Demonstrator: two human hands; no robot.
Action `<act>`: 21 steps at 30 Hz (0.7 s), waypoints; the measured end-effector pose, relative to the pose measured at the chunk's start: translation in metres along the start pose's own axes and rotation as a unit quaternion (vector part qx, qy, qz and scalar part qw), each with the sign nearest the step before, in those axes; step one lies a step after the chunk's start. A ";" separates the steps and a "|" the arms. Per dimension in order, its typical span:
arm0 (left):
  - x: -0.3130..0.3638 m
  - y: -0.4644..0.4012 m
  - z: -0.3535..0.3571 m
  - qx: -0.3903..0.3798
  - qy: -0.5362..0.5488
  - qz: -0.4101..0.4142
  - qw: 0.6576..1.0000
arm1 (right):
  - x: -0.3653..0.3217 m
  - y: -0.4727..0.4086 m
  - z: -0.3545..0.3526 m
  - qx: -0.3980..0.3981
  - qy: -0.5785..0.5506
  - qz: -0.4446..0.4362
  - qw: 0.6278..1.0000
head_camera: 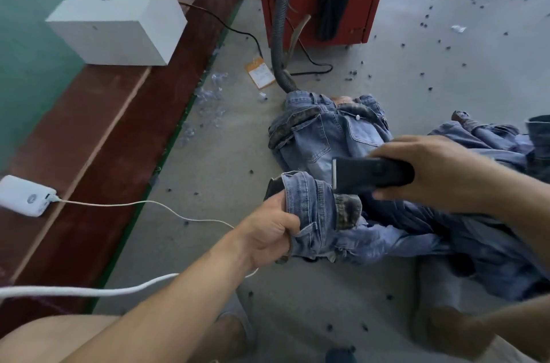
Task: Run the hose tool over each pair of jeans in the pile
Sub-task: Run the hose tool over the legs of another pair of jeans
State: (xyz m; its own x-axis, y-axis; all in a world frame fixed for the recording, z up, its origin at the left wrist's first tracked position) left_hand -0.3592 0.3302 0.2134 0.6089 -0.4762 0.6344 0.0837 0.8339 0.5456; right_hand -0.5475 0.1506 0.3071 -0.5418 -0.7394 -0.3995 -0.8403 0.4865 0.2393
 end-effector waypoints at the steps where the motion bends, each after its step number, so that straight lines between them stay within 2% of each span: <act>1: 0.001 0.001 0.002 -0.012 -0.011 0.005 1.000 | -0.003 -0.001 0.005 -0.017 0.006 -0.010 1.000; 5: -0.004 0.005 0.009 -0.079 -0.026 0.013 0.996 | -0.020 -0.002 0.025 -0.059 0.012 -0.050 0.997; 8: -0.005 0.006 0.009 -0.083 0.013 0.023 0.996 | -0.028 -0.004 0.026 -0.015 -0.011 -0.067 0.998; 12: -0.006 0.006 0.004 -0.049 0.077 0.018 0.996 | -0.010 -0.005 0.006 0.059 -0.022 -0.032 0.997; 16: -0.006 0.007 0.002 -0.019 0.154 -0.020 0.988 | 0.011 -0.004 -0.004 0.070 -0.001 0.014 0.997; 19: -0.006 0.002 0.001 0.063 0.096 -0.077 0.990 | 0.014 -0.004 0.001 0.048 0.010 0.026 0.998; 21: -0.007 -0.001 -0.001 0.104 0.051 -0.065 0.991 | 0.013 -0.005 0.006 0.025 0.020 0.023 0.999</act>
State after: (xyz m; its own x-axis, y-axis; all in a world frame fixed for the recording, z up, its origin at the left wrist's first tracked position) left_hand -0.3629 0.3324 0.2081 0.6807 -0.5367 0.4986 0.0084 0.6863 0.7273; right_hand -0.5507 0.1415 0.2950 -0.5808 -0.7336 -0.3530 -0.8133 0.5420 0.2119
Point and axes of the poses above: each hand's wrist, its own y-axis away from the middle knuckle, its own z-axis out of the palm, x = y × z, the point moved 2 cm from there along -y, towards the middle knuckle, and after that the axes turned 1 degree about z, right-handed, at the moved point
